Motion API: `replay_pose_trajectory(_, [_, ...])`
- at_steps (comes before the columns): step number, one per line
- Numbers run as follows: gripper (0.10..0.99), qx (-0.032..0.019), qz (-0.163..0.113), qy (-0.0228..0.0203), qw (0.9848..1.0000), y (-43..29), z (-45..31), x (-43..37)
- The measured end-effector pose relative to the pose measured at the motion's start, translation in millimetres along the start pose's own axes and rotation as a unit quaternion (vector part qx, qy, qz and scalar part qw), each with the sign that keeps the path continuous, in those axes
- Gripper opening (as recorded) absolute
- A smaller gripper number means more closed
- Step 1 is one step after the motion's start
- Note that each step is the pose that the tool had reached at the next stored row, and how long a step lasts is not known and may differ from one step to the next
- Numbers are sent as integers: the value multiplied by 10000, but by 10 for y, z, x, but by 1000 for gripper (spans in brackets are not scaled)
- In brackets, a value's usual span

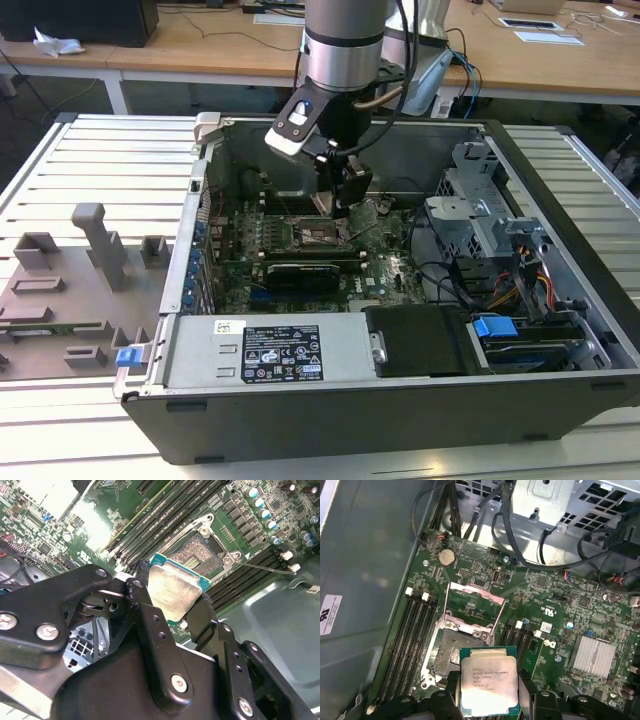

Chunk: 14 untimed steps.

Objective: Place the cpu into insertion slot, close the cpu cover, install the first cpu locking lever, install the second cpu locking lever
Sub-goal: 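Place the cpu into insertion slot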

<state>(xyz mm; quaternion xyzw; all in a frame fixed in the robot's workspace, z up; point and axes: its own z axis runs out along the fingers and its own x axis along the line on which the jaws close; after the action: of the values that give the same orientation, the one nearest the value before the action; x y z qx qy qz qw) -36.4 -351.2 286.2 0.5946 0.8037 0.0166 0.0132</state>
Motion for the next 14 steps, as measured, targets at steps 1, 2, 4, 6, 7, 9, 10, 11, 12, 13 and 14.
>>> replay_pose_trajectory(1, [545,2,39,-7,10000,0,0,0])
replay_pose_trajectory(2, [545,2,62,-10,10000,0,0,0])
replay_pose_trajectory(4, [545,3,95,-14,10000,0,0,0])
replay_pose_trajectory(6, [545,3,139,-16,9999,0,0,0])
replay_pose_trajectory(7, [545,3,168,-17,9999,0,0,0])
replay_pose_trajectory(9, [545,6,209,-27,9998,1,1,4])
replay_pose_trajectory(10, [545,6,225,-30,9997,1,0,3])
replay_pose_trajectory(11, [545,6,236,-31,9997,1,0,3])
replay_pose_trajectory(12, [545,7,248,-31,9997,1,0,3])
replay_pose_trajectory(13, [545,7,288,-33,9996,1,0,3])
replay_pose_trajectory(14, [545,7,313,-34,9995,1,0,3])
